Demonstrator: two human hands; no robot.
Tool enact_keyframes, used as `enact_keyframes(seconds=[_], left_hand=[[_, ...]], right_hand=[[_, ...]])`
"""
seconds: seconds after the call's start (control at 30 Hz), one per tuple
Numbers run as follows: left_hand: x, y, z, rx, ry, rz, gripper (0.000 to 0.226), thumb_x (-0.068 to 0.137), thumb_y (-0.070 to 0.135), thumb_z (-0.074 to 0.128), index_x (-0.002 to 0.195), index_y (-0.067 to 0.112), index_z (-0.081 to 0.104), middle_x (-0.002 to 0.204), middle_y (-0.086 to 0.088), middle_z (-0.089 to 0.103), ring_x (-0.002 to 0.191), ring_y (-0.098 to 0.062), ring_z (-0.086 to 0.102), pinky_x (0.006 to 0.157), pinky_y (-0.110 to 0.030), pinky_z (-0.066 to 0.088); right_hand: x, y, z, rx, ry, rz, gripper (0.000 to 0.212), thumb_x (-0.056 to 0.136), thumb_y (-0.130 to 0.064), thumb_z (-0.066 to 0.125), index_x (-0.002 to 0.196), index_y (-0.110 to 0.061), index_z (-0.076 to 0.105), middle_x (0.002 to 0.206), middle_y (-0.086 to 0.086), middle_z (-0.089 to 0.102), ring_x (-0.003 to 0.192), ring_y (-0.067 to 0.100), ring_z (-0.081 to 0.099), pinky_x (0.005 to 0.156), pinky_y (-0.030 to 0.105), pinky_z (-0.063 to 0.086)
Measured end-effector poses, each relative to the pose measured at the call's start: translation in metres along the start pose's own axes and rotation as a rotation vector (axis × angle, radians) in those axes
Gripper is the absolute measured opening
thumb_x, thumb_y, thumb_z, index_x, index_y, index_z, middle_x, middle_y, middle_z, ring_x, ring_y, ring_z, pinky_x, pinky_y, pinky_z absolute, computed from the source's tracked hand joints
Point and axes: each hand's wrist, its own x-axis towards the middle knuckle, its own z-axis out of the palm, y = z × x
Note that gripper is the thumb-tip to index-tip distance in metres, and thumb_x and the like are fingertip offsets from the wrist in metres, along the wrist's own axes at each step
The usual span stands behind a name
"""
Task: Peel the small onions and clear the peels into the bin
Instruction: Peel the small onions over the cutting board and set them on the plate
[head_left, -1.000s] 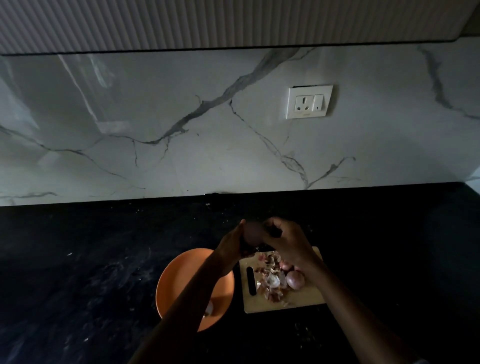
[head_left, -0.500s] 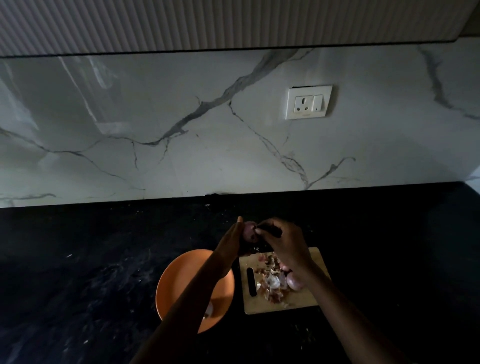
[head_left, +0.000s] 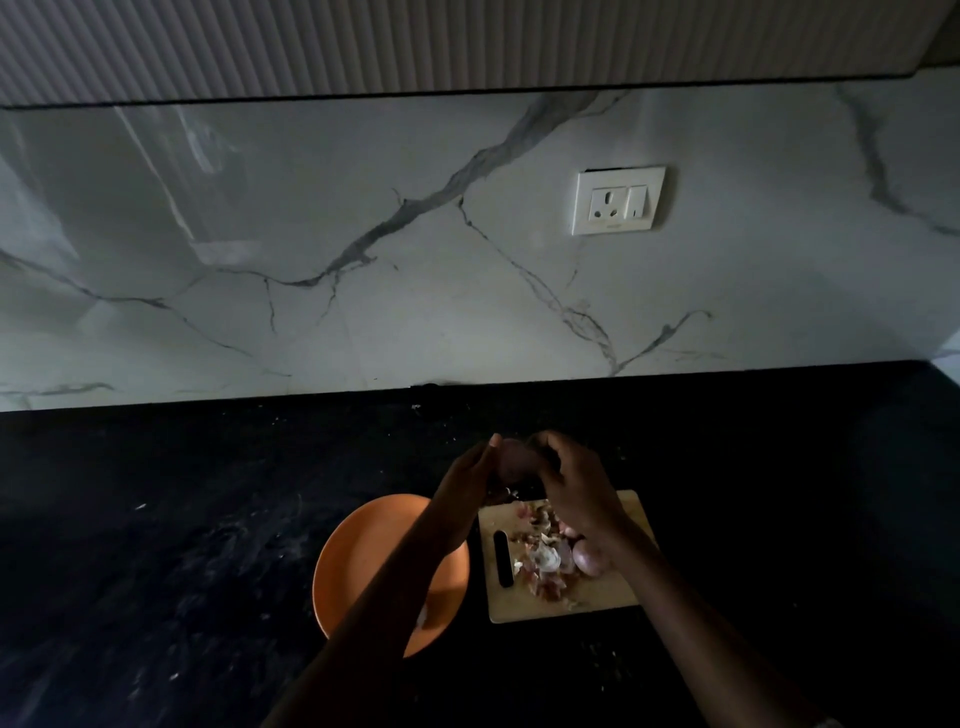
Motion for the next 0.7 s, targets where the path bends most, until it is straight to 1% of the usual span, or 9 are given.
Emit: enact_keyframes(seconds=[0.03,0.1,0.2,0.3,0.4,0.47,0.57,0.63,0.7], left_hand=[[-0.001,0.001,0.001,0.003,0.009,0.01,0.039,0.103,0.04,0.043,0.119,0.013,0.066,0.114,-0.018,0.069,0.102,-0.027,0.068,0.086,-0.038,0.057],[-0.001,0.004,0.002,0.021,0.016,0.016,0.036,0.104,0.037,0.042,0.116,0.013,0.066,0.108,-0.013,0.07,0.094,-0.02,0.07,0.074,-0.027,0.057],[-0.005,0.007,0.001,0.07,-0.016,0.045,0.041,0.107,0.032,0.037,0.12,0.005,0.064,0.106,-0.01,0.071,0.086,-0.01,0.071,0.067,-0.016,0.055],[-0.006,0.007,0.0,0.075,-0.031,0.064,0.043,0.108,0.03,0.035,0.121,0.001,0.063,0.105,-0.01,0.071,0.083,-0.005,0.071,0.066,-0.011,0.053],[-0.006,0.006,0.001,0.051,-0.006,0.068,0.037,0.108,0.029,0.035,0.11,0.008,0.065,0.099,-0.005,0.07,0.074,0.002,0.07,0.059,-0.007,0.05],[-0.006,0.007,0.001,0.034,0.02,0.059,0.036,0.108,0.032,0.036,0.108,0.012,0.065,0.099,-0.002,0.07,0.074,0.003,0.069,0.056,-0.006,0.049],[-0.006,0.007,0.001,0.025,0.052,0.06,0.037,0.107,0.033,0.037,0.113,0.011,0.066,0.101,-0.002,0.07,0.075,0.003,0.069,0.055,-0.005,0.048],[-0.007,0.008,0.002,0.032,0.06,0.068,0.039,0.107,0.032,0.038,0.118,0.005,0.064,0.101,-0.002,0.07,0.074,0.003,0.069,0.054,-0.005,0.048],[-0.008,0.008,0.005,0.039,0.076,0.073,0.039,0.107,0.031,0.041,0.119,0.002,0.063,0.1,-0.004,0.069,0.071,0.004,0.069,0.053,-0.006,0.048]], right_hand=[[0.0,0.0,-0.001,-0.003,0.002,0.007,0.02,0.101,-0.031,0.057,0.11,-0.015,0.065,0.1,-0.002,0.067,0.091,0.011,0.064,0.065,0.004,0.041],[0.0,-0.002,-0.002,-0.003,0.002,0.015,0.023,0.102,-0.033,0.055,0.11,-0.015,0.064,0.1,-0.001,0.067,0.091,0.012,0.064,0.064,0.005,0.04],[-0.001,-0.002,-0.004,0.057,-0.026,0.042,0.016,0.102,-0.032,0.055,0.107,-0.019,0.063,0.097,-0.004,0.066,0.089,0.009,0.063,0.065,0.006,0.043],[-0.002,-0.004,-0.005,0.105,-0.028,0.076,0.016,0.101,-0.034,0.055,0.108,-0.021,0.063,0.099,-0.006,0.067,0.093,0.008,0.065,0.068,0.007,0.044],[-0.003,-0.007,-0.006,0.153,0.0,0.062,0.022,0.098,-0.036,0.062,0.112,-0.02,0.068,0.103,-0.008,0.07,0.098,0.002,0.066,0.074,0.009,0.049],[-0.004,-0.011,-0.006,0.167,0.016,0.038,0.023,0.092,-0.035,0.07,0.111,-0.022,0.07,0.102,-0.012,0.072,0.096,-0.002,0.067,0.077,0.011,0.051],[-0.006,-0.014,-0.001,0.13,0.089,-0.013,0.022,0.086,-0.03,0.077,0.106,-0.021,0.073,0.099,-0.012,0.073,0.093,-0.002,0.067,0.078,0.012,0.051],[-0.006,-0.014,0.001,0.121,0.141,-0.029,0.018,0.086,-0.027,0.078,0.102,-0.019,0.074,0.096,-0.01,0.073,0.091,-0.001,0.067,0.078,0.012,0.051],[-0.006,-0.013,0.002,0.103,0.185,-0.021,0.013,0.087,-0.025,0.077,0.098,-0.019,0.075,0.095,-0.008,0.072,0.09,0.001,0.067,0.078,0.016,0.052]])
